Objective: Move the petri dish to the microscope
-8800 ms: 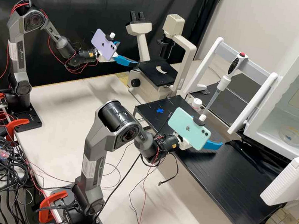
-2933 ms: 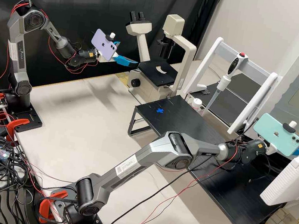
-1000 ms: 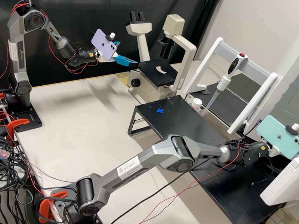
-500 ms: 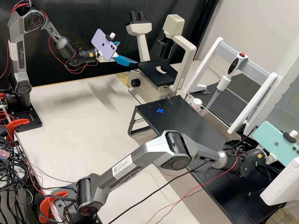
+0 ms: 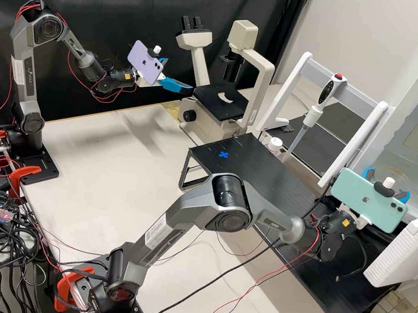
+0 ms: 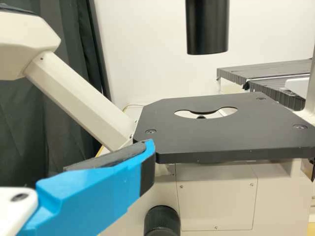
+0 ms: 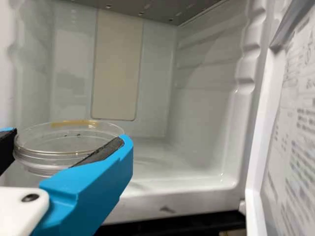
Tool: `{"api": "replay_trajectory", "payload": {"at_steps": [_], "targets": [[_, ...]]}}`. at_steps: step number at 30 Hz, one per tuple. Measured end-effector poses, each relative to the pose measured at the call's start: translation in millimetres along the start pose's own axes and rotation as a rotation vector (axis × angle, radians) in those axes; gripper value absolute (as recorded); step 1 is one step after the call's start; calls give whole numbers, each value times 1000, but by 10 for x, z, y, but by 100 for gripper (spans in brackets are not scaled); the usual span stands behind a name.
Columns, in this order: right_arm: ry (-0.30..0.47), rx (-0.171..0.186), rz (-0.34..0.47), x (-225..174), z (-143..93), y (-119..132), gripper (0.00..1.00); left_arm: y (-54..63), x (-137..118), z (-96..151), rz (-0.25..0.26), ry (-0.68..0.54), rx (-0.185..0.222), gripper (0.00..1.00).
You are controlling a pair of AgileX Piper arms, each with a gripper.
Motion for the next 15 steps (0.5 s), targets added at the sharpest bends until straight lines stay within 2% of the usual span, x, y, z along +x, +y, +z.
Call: {"api": "replay_trajectory", "payload": {"at_steps": [8, 11, 15], "targets": [[38, 39, -58, -457, -124, -166, 0, 0, 0, 0, 0, 0, 0, 100], [74, 41, -85, -587, -241, -224, 0, 0, 0, 0, 0, 0, 0, 100], [80, 40, -129, -797, -432, -315, 0, 0, 0, 0, 0, 0, 0, 100]]}}
